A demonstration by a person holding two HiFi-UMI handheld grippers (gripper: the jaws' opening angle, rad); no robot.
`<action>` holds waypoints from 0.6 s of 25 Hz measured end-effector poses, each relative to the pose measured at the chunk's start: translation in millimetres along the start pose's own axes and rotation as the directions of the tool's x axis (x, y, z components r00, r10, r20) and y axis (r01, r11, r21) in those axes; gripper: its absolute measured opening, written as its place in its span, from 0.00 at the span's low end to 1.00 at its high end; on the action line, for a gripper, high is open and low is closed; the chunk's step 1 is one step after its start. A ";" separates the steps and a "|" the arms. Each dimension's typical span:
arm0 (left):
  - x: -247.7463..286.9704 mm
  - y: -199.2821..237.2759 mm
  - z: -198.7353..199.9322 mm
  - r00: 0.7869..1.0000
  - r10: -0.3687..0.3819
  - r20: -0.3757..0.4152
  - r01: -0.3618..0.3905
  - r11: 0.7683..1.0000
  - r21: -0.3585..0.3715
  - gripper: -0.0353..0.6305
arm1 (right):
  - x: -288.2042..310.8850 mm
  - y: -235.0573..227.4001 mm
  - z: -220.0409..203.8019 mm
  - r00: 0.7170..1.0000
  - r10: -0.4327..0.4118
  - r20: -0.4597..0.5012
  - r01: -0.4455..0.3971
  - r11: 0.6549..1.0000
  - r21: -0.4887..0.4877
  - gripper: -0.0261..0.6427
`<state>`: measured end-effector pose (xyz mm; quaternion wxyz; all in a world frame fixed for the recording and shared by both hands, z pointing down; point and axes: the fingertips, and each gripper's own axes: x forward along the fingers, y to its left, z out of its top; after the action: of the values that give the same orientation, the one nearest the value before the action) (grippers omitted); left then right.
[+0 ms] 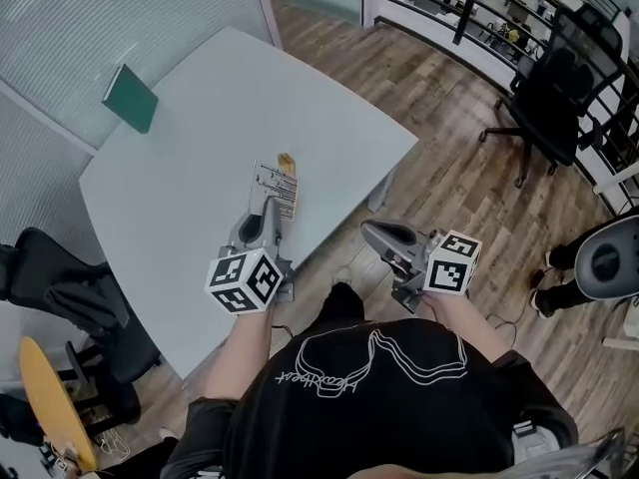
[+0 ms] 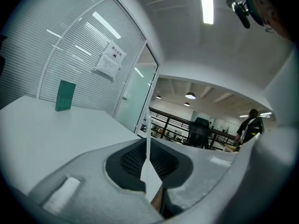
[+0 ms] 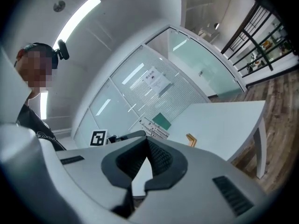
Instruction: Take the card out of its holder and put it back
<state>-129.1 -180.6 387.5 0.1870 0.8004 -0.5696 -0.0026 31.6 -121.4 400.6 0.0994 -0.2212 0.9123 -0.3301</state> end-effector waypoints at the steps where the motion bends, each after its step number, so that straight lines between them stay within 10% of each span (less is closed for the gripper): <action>1: -7.9 -8.2 1.9 1.000 -0.019 0.000 0.019 1.000 0.004 0.09 | -2.4 5.8 4.2 1.000 0.000 0.011 0.001 1.000 -0.017 0.05; 15: -81.3 -85.7 -35.4 0.985 -0.173 -0.015 0.171 0.982 -0.079 0.09 | -28.3 50.6 -21.3 1.000 -0.005 -0.026 0.003 0.997 -0.082 0.05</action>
<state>-71.9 -71.8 377.5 0.2232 0.8387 -0.4957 -0.0323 32.5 -61.5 385.2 0.0778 -0.2225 0.9259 -0.2952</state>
